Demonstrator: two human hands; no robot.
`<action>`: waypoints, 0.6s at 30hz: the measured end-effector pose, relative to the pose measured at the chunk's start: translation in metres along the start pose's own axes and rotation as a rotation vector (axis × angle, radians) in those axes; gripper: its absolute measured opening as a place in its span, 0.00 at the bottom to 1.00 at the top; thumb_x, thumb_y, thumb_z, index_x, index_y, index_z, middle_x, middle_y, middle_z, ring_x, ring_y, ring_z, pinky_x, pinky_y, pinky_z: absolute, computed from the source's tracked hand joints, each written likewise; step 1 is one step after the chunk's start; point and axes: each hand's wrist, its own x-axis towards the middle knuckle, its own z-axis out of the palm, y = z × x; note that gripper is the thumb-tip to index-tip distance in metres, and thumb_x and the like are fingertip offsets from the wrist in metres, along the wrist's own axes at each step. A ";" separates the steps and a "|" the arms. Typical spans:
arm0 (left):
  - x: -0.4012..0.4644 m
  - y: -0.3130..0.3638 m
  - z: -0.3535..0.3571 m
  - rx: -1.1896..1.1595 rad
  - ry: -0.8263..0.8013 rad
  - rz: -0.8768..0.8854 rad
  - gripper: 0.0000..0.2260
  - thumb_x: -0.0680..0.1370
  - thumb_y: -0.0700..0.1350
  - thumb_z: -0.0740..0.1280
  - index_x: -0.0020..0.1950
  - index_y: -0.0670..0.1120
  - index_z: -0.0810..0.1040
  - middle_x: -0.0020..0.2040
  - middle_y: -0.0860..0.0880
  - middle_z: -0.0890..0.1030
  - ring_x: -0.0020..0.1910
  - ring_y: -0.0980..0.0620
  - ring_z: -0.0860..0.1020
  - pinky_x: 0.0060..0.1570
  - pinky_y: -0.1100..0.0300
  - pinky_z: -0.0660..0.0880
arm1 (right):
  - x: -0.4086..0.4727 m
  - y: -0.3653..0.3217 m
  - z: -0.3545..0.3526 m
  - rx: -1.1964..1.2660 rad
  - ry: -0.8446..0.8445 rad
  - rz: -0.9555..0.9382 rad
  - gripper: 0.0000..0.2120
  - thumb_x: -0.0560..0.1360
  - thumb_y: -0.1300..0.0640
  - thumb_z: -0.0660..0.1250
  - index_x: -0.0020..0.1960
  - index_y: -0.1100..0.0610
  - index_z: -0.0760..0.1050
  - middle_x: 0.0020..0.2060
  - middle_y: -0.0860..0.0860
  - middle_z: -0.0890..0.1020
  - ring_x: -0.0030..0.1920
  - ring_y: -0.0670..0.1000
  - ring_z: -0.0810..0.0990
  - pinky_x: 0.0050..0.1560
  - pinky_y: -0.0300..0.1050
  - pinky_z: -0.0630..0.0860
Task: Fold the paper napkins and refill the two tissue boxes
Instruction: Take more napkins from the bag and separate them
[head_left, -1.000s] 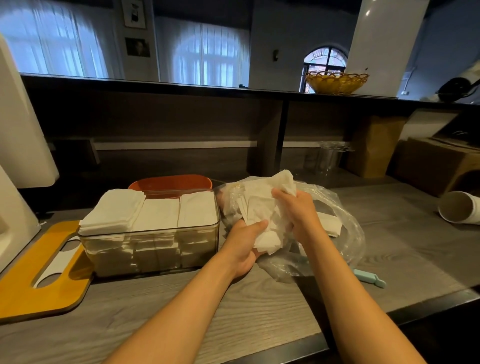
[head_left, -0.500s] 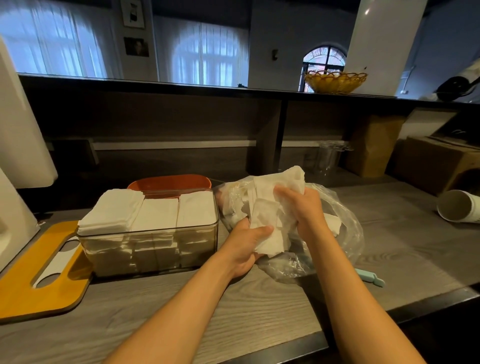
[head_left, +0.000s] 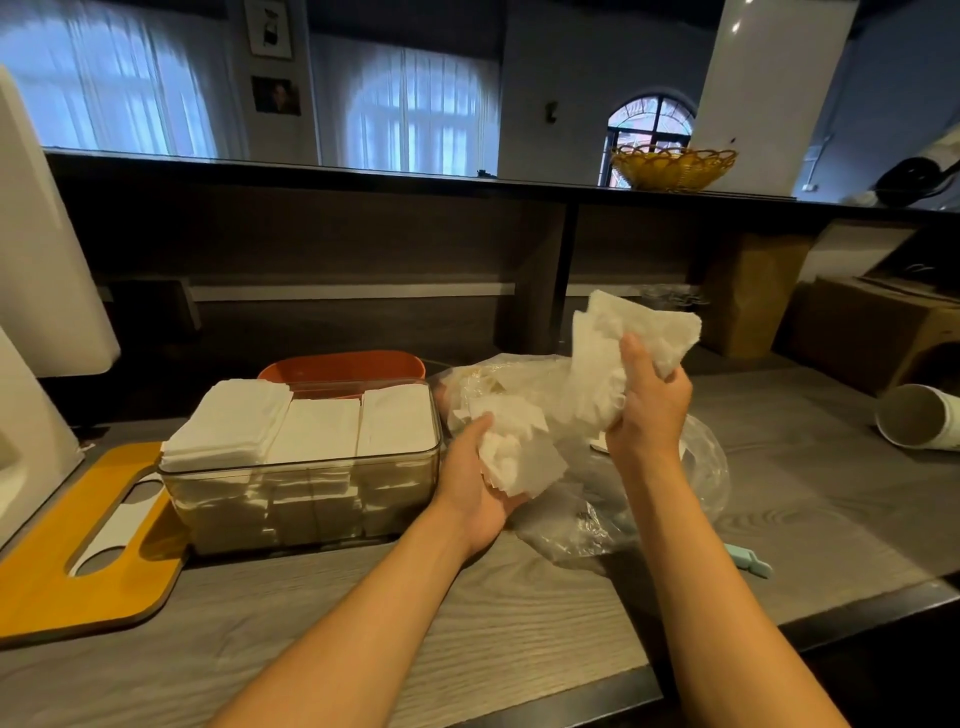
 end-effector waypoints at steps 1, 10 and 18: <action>0.000 0.002 -0.001 -0.010 -0.008 0.001 0.18 0.83 0.57 0.59 0.65 0.49 0.79 0.56 0.43 0.85 0.55 0.43 0.81 0.53 0.49 0.77 | -0.002 0.002 0.002 -0.078 -0.062 0.054 0.03 0.78 0.59 0.69 0.52 0.56 0.79 0.45 0.51 0.84 0.45 0.50 0.85 0.46 0.47 0.83; 0.004 -0.008 0.001 0.195 0.079 0.103 0.15 0.82 0.41 0.65 0.69 0.47 0.74 0.57 0.43 0.84 0.52 0.43 0.84 0.44 0.49 0.82 | -0.017 0.027 0.012 -0.736 -0.188 0.179 0.09 0.80 0.52 0.65 0.43 0.55 0.78 0.35 0.51 0.79 0.36 0.49 0.77 0.34 0.42 0.73; -0.001 -0.001 0.003 -0.027 0.093 0.060 0.11 0.84 0.47 0.60 0.64 0.47 0.77 0.52 0.42 0.84 0.50 0.42 0.82 0.47 0.48 0.79 | -0.010 -0.004 0.004 -0.362 -0.252 -0.094 0.02 0.78 0.60 0.69 0.47 0.54 0.79 0.39 0.49 0.82 0.39 0.46 0.81 0.37 0.44 0.79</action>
